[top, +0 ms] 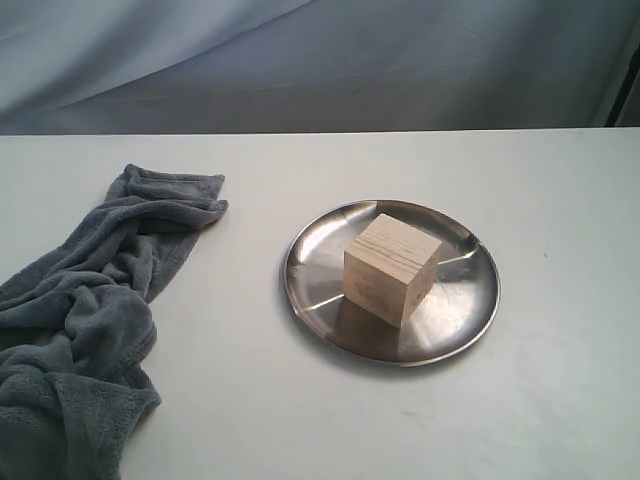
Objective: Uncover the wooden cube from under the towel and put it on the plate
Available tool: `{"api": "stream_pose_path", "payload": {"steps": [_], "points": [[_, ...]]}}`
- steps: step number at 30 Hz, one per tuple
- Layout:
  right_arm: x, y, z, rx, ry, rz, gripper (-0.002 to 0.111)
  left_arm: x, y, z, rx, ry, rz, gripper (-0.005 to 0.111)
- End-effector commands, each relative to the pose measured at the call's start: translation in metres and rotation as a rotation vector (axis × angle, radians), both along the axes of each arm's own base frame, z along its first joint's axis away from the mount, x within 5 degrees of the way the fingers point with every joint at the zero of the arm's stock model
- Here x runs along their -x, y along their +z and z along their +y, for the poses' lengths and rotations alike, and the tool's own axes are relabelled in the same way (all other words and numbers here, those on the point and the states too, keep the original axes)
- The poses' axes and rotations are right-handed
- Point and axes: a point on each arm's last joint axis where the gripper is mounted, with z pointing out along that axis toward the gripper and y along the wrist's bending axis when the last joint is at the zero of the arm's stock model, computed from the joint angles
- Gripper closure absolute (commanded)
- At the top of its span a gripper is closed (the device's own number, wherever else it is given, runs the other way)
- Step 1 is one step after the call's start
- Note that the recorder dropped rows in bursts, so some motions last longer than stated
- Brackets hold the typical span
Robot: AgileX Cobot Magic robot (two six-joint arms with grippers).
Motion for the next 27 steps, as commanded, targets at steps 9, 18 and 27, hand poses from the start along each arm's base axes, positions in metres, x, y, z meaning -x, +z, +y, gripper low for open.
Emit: {"api": "stream_pose_path", "payload": {"steps": [9,18,27], "points": [[0.000,-0.002,0.000,-0.009,0.005,0.006,0.105,-0.035,-0.053,-0.002,0.168,-0.023,-0.045,0.107],[0.000,-0.002,0.000,-0.009,0.005,0.006,0.105,-0.053,-0.104,-0.005,0.148,-0.055,-0.078,0.107],[0.000,-0.002,0.000,-0.009,0.005,0.006,0.105,-0.054,-0.125,-0.004,0.150,-0.030,0.068,0.107]]}}
